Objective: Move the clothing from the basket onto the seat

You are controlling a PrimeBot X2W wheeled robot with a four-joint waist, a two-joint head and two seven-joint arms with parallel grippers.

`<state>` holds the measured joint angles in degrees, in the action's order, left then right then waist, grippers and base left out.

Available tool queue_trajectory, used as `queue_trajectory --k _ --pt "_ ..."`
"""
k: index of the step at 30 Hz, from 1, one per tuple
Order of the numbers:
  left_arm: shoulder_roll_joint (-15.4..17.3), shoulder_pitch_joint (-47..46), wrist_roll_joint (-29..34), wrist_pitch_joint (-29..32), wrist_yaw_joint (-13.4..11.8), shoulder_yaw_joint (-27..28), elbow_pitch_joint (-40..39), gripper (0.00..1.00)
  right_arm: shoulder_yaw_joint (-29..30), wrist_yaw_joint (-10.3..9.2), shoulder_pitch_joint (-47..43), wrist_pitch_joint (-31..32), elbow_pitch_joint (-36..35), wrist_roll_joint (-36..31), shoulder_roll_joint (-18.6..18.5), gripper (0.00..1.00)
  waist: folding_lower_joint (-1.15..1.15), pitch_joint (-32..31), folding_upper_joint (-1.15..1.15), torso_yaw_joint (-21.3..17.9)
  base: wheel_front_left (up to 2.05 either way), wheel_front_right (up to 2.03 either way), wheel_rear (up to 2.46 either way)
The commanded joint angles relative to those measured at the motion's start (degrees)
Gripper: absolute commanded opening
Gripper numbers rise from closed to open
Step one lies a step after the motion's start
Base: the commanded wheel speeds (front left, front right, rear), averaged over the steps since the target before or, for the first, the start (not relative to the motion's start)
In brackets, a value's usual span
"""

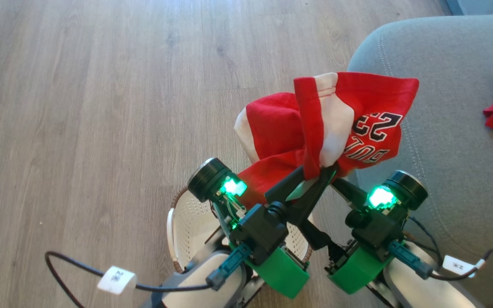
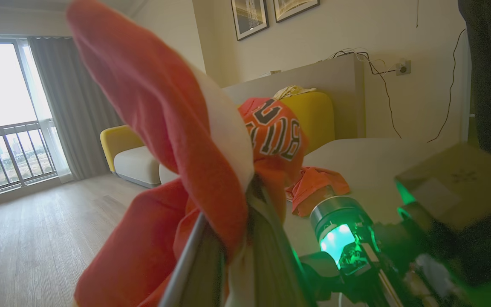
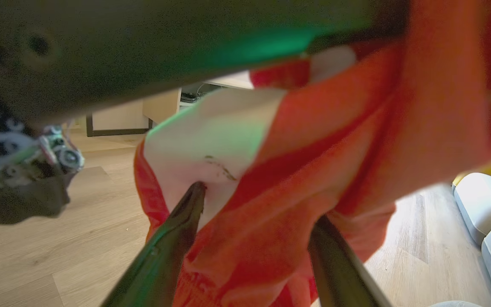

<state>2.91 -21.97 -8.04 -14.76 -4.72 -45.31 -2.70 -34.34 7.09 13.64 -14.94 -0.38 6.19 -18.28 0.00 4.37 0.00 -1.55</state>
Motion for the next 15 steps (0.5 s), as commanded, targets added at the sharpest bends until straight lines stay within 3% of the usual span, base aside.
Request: queue_trajectory --k 1,7,8,9,10,15 --pt "-0.03 -1.44 -0.46 -0.24 -0.02 1.18 -1.78 0.00 -0.04 0.40 1.86 -0.06 -1.18 0.04 0.91 1.00 0.00 -0.12 0.00 0.34 0.00 0.00 0.00" --pt "-0.03 -1.10 -0.98 -0.24 -0.01 0.26 -2.07 0.00 1.47 0.40 1.87 -0.06 -0.03 1.23 2.98 1.00 0.00 -0.51 0.00 0.98 0.00 0.00 0.00" --pt "-0.03 -0.96 -1.09 -0.24 0.02 0.22 -2.05 0.00 2.07 0.40 1.67 -0.06 0.36 1.95 3.53 0.32 0.00 -0.63 0.00 1.14 0.00 0.00 0.00" --pt "-0.03 -0.96 -1.09 -0.24 0.02 0.22 -2.05 0.00 2.07 0.40 1.67 -0.06 0.36 1.95 3.53 0.32 0.00 -0.63 0.00 1.14 0.00 0.00 0.00" --pt "-0.03 -0.89 -1.11 -0.24 0.01 0.27 -1.98 0.00 2.31 0.40 1.61 -0.06 0.47 2.11 3.69 0.00 0.00 -0.67 0.00 1.17 0.00 0.00 0.00" --pt "-0.03 -0.46 -1.35 -0.24 -0.07 0.74 -1.69 0.00 3.41 0.40 1.22 -0.06 1.07 2.56 4.52 0.00 0.00 -0.84 0.00 1.11 0.00 0.00 0.00"
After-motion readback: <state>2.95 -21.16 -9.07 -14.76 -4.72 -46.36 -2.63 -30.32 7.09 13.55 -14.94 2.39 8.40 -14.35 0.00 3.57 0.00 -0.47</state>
